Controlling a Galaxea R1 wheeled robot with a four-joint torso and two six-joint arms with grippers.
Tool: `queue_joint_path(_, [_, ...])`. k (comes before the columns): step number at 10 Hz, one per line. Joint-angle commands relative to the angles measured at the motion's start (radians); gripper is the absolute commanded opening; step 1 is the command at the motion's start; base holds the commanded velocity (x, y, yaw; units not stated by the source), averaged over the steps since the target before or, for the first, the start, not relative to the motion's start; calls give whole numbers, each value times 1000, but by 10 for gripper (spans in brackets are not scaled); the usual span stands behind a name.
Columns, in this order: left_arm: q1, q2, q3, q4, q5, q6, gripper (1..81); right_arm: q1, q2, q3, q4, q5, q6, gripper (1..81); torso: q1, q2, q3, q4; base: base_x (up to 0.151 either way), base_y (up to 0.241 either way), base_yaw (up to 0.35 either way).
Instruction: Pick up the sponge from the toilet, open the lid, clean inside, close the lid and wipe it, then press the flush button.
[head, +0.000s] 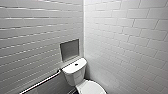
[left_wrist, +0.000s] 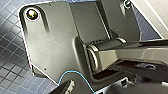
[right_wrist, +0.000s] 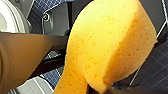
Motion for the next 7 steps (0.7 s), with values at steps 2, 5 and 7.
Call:
queue_joint_path(2, [-36, -8, 7, -5, 78, 5, 811, 25, -4, 3, -8, -66, -4, 10, 0, 0, 0, 0, 91, 0, 0])
queue_joint_path(5, [-33, -7, 7, -3, 78, 5, 811, 24, 12, -28, -9, -66, -4, 10, 0, 0, 0, 0, 91, 0, 0])
queue_joint_path(7, [-33, -7, 7, -5, 77, 5, 811, 24, 23, -47, -9, -66, -4, 10, 0, 0, 0, 0, 91, 0, 0])
